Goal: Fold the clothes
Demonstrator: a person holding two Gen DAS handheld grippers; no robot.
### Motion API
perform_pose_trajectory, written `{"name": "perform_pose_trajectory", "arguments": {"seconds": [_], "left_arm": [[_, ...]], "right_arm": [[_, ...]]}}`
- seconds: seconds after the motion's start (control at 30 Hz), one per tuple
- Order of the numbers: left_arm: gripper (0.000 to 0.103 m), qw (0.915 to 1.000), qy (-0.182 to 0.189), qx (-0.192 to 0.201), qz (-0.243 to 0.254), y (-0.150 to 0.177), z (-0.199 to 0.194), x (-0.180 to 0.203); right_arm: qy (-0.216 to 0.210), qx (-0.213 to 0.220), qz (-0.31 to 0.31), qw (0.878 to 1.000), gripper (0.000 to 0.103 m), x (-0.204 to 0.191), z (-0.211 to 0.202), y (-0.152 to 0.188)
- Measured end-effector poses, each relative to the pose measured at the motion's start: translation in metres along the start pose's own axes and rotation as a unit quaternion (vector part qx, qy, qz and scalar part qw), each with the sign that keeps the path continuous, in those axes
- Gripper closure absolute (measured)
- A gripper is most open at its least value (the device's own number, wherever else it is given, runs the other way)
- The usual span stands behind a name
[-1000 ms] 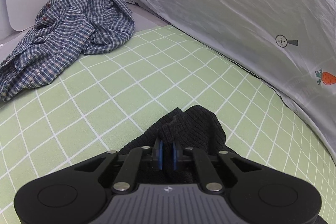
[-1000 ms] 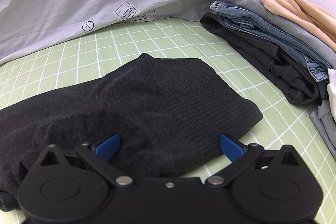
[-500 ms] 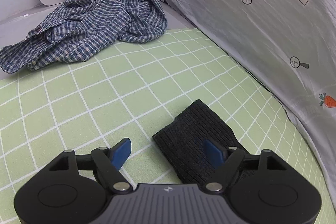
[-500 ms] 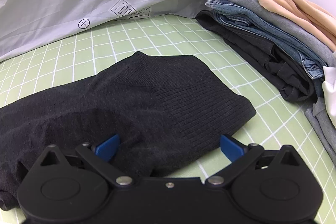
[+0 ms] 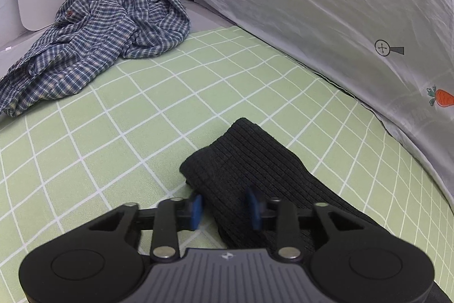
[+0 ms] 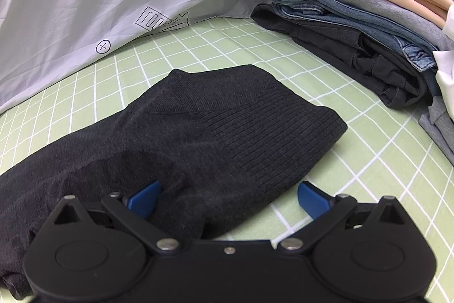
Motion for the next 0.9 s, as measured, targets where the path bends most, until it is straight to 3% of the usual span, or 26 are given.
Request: {"name": "perform_pose_trajectory", "arguments": {"seconds": [0.13,0.2,0.3,0.4,0.5,0.6,0.67,0.77,0.9], "left_arm": [[0.093,0.9988,0.047,0.014,-0.009,-0.003,-0.008,0.019],[0.093,0.9941,0.107,0.019,0.007,-0.001,-0.023,0.049],[0.093,0.9780,0.200,0.001,0.061,0.023,-0.050,0.107],[0.086,0.9529,0.271,-0.053,0.125,0.066,-0.067,0.162],[0.063,0.9387,0.270,-0.088,0.196,0.108,-0.070,0.195],[0.048,0.9372,0.256,-0.086,0.221,0.118,-0.072,0.202],[0.035,0.9419,0.244,-0.073,0.219,0.110,-0.074,0.197],[0.032,0.9531,0.209,-0.044,0.214,0.090,-0.078,0.177],[0.029,0.9658,0.138,-0.021,0.218,0.070,-0.071,0.147]], "right_arm": [[0.001,0.003,0.001,1.000,0.000,0.000,0.000,0.000],[0.001,0.005,0.002,1.000,0.000,0.000,0.000,0.000],[0.001,0.007,0.003,1.000,0.000,0.000,-0.001,0.000],[0.003,0.007,0.006,1.000,0.000,0.000,-0.001,0.000],[0.005,-0.003,0.007,1.000,0.000,0.000,-0.001,0.000],[0.013,-0.014,-0.007,1.000,0.000,-0.002,-0.007,-0.002],[0.027,0.010,-0.031,0.999,0.000,-0.009,-0.021,-0.007],[0.036,0.050,-0.061,0.996,0.000,-0.027,-0.046,-0.015],[-0.037,0.070,-0.080,0.994,0.001,-0.083,-0.073,-0.017]]}}
Point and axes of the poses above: each gripper's, at about its wrist camera, not at the fingertips, and z roughly the way its jaws point, x to its right, y to its underside, the point moved 10 cm from there along z, roughly the way its jaws point, and after that the axes turned 1 degree about y, right-handed, at the moved point
